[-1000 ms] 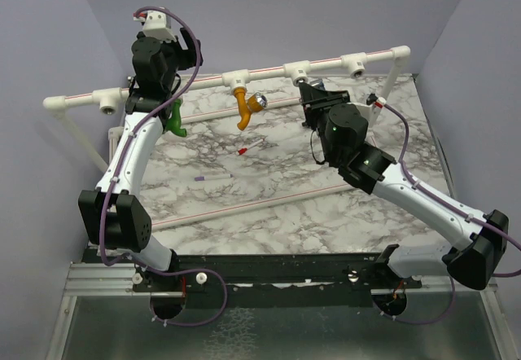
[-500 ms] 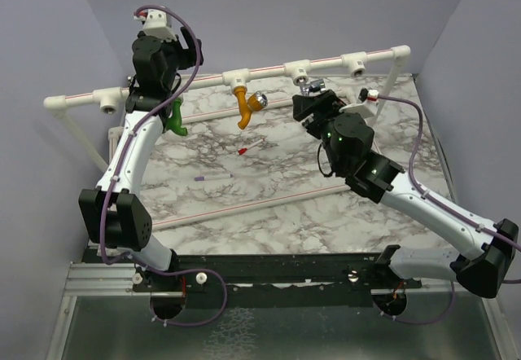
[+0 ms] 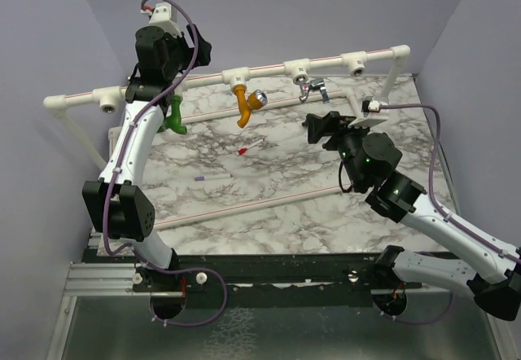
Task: Install the water faucets
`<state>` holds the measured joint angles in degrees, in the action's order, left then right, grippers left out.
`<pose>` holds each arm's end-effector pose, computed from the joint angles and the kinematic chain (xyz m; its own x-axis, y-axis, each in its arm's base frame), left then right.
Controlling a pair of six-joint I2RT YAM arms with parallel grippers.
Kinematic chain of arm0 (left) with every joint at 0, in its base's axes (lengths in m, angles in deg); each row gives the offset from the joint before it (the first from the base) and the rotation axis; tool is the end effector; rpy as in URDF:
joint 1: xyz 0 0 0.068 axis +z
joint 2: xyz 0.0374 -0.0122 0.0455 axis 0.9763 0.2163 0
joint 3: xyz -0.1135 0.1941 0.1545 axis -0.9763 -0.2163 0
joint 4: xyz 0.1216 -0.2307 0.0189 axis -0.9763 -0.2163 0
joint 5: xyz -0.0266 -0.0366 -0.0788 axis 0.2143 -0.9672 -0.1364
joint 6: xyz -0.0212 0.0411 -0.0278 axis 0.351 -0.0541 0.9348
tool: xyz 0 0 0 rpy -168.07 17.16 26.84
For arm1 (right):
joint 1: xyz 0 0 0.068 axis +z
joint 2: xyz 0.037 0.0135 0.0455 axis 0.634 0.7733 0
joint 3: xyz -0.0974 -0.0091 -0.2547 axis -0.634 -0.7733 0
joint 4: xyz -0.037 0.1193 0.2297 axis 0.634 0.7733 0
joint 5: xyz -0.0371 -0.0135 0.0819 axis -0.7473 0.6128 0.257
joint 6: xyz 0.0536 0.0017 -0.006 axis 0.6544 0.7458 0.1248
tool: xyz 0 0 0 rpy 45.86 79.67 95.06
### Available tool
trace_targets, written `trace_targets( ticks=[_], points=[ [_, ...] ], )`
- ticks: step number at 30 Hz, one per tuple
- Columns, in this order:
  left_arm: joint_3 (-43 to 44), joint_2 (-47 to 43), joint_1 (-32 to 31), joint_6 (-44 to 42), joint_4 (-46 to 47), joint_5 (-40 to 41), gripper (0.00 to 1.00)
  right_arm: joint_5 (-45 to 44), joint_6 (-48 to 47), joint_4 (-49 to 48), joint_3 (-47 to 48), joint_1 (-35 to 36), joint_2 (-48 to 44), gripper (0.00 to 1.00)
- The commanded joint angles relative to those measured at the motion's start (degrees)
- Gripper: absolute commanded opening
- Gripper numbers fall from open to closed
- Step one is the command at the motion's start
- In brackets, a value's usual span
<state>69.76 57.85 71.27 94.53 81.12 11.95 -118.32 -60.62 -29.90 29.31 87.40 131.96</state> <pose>0.3853 -0.0467 0.4381 -0.1441 -0.2548 -0.9562 0.2035 0.9380 -0.2806 0.1672 0.1548 0.3911 -0.0536 0.3914 -0.9187 -0.2085 0.8953 0.3936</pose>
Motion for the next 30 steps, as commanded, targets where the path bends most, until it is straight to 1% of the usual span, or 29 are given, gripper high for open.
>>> trace_targets(
  ticks=[1,6,9,15,19,24,28,30],
  points=[
    [3.4,0.0,-0.3,2.0,-4.8,-5.0,0.81,3.9,-16.0,-1.6,-1.6,0.1,-2.5,0.82],
    [3.8,-3.9,-0.4,2.5,-4.5,-5.2,0.82,7.1,-31.3,-4.4,-4.1,0.1,-4.9,0.84],
    [3.2,-6.3,-0.4,2.8,-4.1,-6.2,0.83,12.5,-40.9,-6.3,-5.3,0.1,-6.1,0.84],
    [-0.3,-13.3,-0.3,1.2,-4.4,-6.9,0.83,19.7,-61.1,-7.9,-6.7,0.1,-7.5,0.84],
    [-1.8,-17.3,-0.7,0.2,-6.7,-7.8,0.84,25.6,-76.2,-9.1,-8.6,0.1,-8.4,0.85],
    [-4.0,-21.1,-4.6,-2.5,-9.5,-3.7,0.84,28.0,-91.8,-10.5,-8.8,0.1,-7.6,0.87],
    [-7.2,-24.4,-7.1,-4.2,-10.7,-0.9,0.84,28.4,-101.1,-10.6,-7.0,0.1,-5.3,0.87],
    [-8.8,-25.8,-8.3,-5.7,-11.7,1.8,0.84,28.3,-105.0,-12.7,-6.6,0.1,-4.1,0.86]
  ],
)
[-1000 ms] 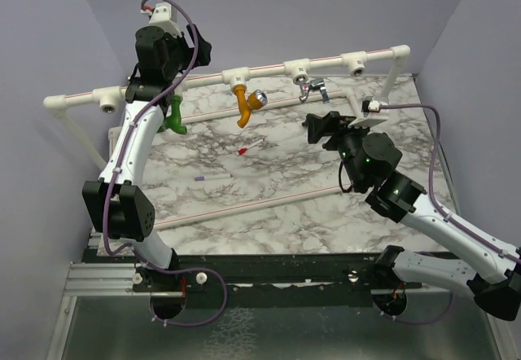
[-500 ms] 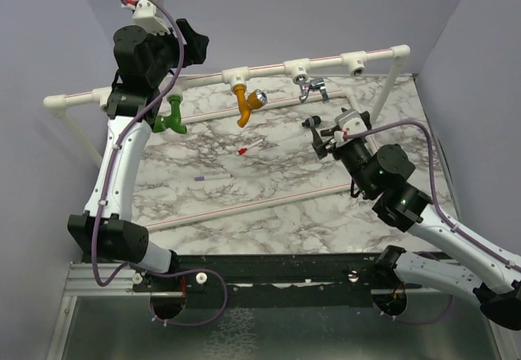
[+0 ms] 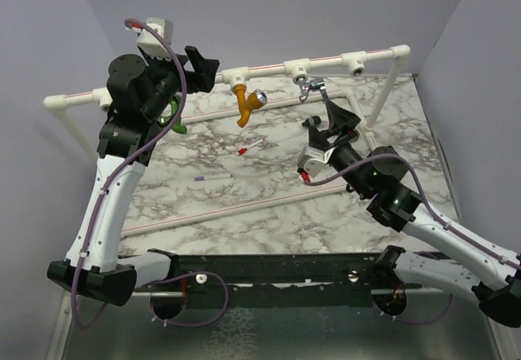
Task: Install the water faucets
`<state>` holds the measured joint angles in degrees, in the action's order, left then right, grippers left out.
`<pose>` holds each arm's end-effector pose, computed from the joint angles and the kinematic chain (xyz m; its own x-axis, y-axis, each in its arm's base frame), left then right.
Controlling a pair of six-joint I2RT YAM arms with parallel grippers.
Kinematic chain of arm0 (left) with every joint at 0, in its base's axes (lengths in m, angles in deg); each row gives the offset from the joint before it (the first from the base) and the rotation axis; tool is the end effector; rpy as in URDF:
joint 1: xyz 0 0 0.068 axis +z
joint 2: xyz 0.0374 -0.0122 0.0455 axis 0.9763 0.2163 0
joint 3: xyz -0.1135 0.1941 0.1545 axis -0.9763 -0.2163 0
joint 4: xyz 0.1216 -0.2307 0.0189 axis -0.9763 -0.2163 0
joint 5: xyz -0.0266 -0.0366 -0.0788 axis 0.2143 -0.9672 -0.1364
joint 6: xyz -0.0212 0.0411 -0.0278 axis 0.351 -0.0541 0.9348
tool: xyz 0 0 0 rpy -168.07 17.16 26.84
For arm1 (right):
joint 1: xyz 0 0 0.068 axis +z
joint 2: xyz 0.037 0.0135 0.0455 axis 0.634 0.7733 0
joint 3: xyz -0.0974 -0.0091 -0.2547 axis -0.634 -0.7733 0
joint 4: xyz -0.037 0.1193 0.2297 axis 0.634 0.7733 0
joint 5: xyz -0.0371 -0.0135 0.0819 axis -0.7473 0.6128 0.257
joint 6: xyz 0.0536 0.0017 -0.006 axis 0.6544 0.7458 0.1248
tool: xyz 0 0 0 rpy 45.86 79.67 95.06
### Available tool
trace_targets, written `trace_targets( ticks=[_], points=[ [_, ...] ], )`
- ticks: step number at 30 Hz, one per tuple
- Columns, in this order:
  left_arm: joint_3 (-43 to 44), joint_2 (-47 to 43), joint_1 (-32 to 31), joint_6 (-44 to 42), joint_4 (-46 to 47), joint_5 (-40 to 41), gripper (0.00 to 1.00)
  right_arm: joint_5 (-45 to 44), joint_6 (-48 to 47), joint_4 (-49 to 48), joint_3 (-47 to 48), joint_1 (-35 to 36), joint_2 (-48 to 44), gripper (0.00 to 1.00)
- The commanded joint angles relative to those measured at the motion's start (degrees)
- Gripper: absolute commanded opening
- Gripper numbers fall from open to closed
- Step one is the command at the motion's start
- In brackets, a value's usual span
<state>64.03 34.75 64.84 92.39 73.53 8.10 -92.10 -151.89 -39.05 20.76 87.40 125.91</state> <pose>0.2432 -0.0618 0.5113 -0.0130 -0.2334 -0.9723 0.4129 0.8844 -0.2178 0.1456 0.1532 0.3768 0.6214 -0.6901 -0.3709 -0.1210 0.3831 -0.9157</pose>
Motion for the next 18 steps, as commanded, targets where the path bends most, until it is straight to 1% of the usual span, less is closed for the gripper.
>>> trace_targets(
  ticks=[1,4,9,16,18],
  points=[
    [-4.0,-3.5,-2.5,-4.2,-4.5,7.3,0.84,2.1,-16.1,-4.3,2.3,0.1,2.7,0.86],
    [-5.8,-4.9,-4.7,-6.7,-5.7,11.6,0.84,1.9,-20.3,-5.6,3.7,0.1,4.6,0.84],
    [-7.0,-6.9,-8.7,-10.0,-6.2,17.7,0.84,0.0,-28.0,-10.9,5.4,0.1,9.2,0.82],
    [-9.1,-9.8,-13.0,-14.0,-5.7,26.0,0.84,-1.0,-31.4,-10.7,8.9,0.1,14.1,0.78],
    [-9.4,-10.5,-13.9,-15.2,-5.6,26.8,0.85,-2.4,-31.6,-9.7,9.9,0.1,15.3,0.74]
  ],
)
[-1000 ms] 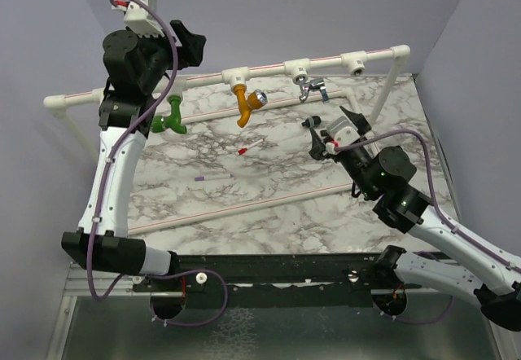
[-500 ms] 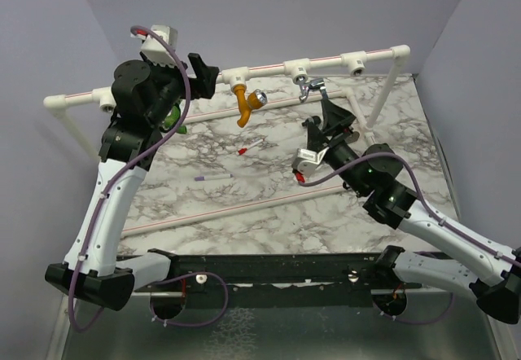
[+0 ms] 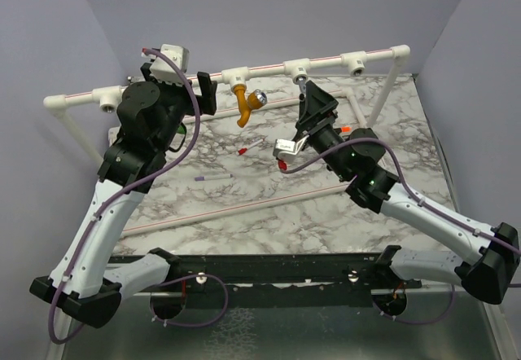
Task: Install the water faucets
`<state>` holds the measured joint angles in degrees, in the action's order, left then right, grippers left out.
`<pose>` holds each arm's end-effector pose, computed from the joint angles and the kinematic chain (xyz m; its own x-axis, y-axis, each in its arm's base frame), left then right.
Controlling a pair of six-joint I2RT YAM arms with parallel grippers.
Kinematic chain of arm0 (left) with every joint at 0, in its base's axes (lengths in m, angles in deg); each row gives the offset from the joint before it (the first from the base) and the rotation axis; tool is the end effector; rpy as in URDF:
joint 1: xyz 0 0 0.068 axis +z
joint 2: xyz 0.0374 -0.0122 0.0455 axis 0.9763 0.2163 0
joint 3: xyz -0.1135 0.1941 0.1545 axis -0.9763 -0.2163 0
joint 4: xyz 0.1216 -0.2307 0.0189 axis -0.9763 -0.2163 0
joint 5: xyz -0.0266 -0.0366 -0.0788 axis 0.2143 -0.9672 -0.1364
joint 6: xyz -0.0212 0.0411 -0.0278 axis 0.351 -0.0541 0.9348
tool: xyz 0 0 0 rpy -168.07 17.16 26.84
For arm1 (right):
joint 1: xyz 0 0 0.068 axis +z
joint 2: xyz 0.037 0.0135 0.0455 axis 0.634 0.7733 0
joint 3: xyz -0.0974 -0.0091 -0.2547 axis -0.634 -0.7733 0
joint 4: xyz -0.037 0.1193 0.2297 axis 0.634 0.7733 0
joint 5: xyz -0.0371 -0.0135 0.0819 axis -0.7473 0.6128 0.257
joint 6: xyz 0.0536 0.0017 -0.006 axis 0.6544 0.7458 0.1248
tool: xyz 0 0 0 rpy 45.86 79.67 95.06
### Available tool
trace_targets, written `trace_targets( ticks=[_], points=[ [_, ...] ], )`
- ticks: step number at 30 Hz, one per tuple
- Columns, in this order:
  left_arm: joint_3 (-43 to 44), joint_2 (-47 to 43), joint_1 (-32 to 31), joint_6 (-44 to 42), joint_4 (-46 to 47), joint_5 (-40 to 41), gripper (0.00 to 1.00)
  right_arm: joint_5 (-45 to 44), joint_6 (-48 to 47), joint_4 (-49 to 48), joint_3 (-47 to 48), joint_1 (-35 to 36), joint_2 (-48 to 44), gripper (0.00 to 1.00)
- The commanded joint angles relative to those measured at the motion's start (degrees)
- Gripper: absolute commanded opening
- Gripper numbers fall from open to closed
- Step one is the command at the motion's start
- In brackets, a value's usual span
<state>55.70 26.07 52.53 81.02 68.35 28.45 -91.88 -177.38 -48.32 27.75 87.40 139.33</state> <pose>0.1965 -0.0853 0.4874 -0.0085 -0.0383 -0.9992 0.2731 0.9612 -0.0392 0.1818 0.1936 0.3868 0.6142 -0.7875 0.0513 0.1910 0.0852 -0.9779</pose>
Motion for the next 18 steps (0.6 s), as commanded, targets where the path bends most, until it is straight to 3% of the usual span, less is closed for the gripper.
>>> trace_targets(
  ticks=[1,10,18],
  points=[
    [-1.2,-2.1,-2.0,-4.0,-0.4,6.8,0.85,-3.2,-6.4,0.6,3.6,0.1,2.5,0.72],
    [-1.7,-3.7,-4.1,-4.5,-0.6,7.2,0.86,-7.0,-5.2,2.1,5.3,-0.1,5.2,0.61],
    [-2.4,-3.6,-5.4,-5.3,-0.5,8.4,0.86,-9.6,2.6,-1.0,3.6,-0.3,5.6,0.49]
  ],
)
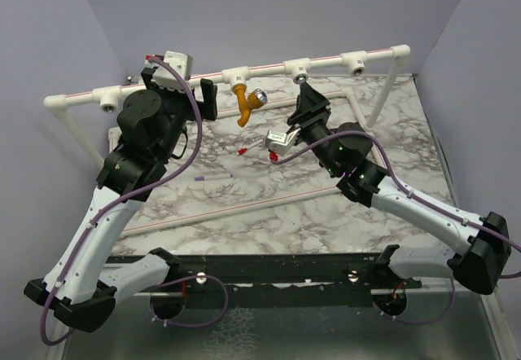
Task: Install the water faucets
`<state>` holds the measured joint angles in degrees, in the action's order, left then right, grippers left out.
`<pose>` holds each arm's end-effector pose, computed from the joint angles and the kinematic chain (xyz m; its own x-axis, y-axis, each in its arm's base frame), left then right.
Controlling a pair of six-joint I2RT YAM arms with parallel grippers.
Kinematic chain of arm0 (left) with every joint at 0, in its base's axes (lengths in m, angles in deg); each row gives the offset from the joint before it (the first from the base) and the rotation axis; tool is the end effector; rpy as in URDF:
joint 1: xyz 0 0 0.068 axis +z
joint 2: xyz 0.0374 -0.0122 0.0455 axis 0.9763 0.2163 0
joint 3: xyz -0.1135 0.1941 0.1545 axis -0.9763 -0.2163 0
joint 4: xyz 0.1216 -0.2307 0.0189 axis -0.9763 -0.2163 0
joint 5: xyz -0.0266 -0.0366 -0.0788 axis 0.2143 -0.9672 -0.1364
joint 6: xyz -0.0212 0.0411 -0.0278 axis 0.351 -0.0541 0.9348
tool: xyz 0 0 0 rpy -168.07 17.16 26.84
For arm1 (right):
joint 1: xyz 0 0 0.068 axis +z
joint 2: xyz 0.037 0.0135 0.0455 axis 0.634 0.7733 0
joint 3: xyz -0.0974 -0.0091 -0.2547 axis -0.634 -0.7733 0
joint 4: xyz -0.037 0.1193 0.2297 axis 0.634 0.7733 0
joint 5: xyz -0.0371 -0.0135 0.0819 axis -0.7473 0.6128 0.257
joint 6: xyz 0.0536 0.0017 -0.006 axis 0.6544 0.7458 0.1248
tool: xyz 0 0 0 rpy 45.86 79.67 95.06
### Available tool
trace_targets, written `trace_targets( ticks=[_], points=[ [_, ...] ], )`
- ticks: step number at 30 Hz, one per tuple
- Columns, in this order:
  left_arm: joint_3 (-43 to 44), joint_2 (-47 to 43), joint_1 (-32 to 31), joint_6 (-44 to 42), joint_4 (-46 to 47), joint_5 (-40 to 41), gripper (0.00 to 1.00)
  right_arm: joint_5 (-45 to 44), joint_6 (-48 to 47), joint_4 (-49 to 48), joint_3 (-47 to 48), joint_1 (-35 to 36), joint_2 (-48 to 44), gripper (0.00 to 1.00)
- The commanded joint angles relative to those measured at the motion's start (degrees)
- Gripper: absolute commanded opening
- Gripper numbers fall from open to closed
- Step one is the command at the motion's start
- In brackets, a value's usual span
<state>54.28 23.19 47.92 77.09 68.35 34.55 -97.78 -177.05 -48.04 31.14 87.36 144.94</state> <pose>0.1768 -0.0897 0.4889 0.0315 0.0151 -0.9994 0.2474 0.9687 0.0224 0.2008 0.2091 0.3822 0.5338 -0.8448 0.0369 0.1522 0.0530 -0.9869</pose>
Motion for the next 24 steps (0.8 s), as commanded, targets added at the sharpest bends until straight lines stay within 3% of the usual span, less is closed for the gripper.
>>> trace_targets(
  ticks=[1,6,13,24],
  points=[
    [-1.1,-0.7,-0.9,-1.5,-0.5,2.4,0.86,-4.2,3.1,-2.0,-0.1,-0.3,0.1,0.47],
    [-1.4,-0.6,-1.2,-1.7,-0.3,2.7,0.86,-5.1,7.5,-3.4,-1.0,-0.5,0.4,0.33],
    [-1.4,-0.5,-1.3,-1.6,-0.3,2.5,0.86,-5.1,18.3,-6.5,-0.8,-0.6,0.3,0.01],
    [-1.3,-0.6,-1.3,-1.4,-0.3,2.4,0.86,-9.2,53.8,-16.7,-1.6,-0.6,-0.5,0.01]
  ],
)
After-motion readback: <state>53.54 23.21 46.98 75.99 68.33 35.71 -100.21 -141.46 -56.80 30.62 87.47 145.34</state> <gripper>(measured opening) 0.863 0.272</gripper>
